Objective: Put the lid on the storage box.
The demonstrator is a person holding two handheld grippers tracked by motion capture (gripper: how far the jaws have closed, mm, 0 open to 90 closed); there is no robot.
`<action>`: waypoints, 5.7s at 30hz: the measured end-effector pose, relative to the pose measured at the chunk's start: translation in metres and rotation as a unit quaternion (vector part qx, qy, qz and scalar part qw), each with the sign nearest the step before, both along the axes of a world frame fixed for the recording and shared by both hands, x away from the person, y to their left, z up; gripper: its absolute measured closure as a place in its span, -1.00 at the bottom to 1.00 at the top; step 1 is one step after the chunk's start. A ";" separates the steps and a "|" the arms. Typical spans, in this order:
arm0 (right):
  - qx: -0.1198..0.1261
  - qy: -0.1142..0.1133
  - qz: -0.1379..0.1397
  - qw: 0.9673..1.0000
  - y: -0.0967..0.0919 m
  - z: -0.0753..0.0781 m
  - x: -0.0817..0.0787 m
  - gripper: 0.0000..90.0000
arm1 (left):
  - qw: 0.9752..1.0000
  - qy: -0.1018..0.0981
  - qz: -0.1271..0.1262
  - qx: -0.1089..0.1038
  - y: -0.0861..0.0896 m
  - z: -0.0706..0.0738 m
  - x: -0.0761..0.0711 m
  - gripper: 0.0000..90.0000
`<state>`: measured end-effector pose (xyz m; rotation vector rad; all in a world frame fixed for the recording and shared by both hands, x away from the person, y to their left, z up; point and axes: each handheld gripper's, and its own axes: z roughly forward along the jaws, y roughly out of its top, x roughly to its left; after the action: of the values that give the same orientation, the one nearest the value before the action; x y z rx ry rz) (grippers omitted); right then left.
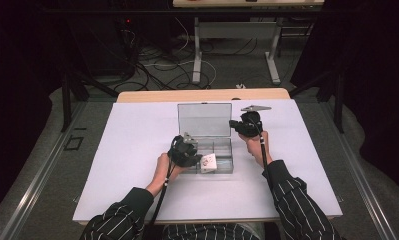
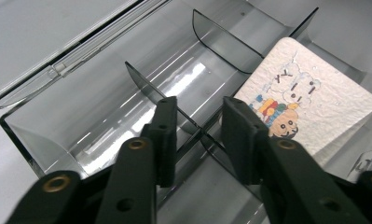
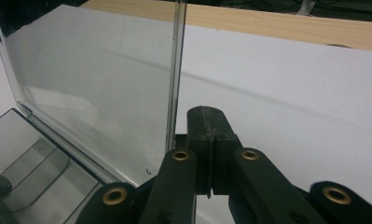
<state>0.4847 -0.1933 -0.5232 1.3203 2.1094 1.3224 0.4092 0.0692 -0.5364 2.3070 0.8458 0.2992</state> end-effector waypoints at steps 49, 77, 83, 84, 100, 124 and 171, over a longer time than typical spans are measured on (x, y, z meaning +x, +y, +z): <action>-0.033 -0.020 0.001 0.999 -0.008 0.021 -0.012 0.83 | 0.977 -0.123 0.122 -0.126 0.055 0.049 0.052 0.66; -0.018 -0.041 0.043 0.998 0.002 0.056 -0.035 0.70 | 0.977 -0.134 0.098 -0.136 0.063 0.061 0.033 0.67; -0.010 -0.045 0.042 0.998 0.002 0.061 -0.038 0.70 | 0.976 -0.137 0.089 -0.144 0.065 0.070 0.030 0.65; -0.013 -0.046 0.040 0.998 0.002 0.061 -0.038 0.70 | 0.976 -0.137 0.088 -0.143 0.066 0.071 0.030 0.65; -0.038 -0.047 0.051 0.997 0.006 0.062 -0.051 0.64 | 0.980 -0.130 0.067 -0.133 0.067 0.074 0.019 0.67; -0.080 -0.046 0.070 0.993 0.007 0.057 -0.079 0.54 | 0.981 -0.153 0.057 -0.110 0.064 0.069 -0.010 0.58; -0.108 -0.030 0.100 0.989 0.008 0.049 -0.106 0.50 | 0.990 -0.123 0.022 -0.068 0.065 0.055 -0.037 0.48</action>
<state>0.3786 -0.1853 -0.4743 0.9911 2.3165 1.1497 0.3727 0.1338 -0.4809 2.0756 0.7691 0.5173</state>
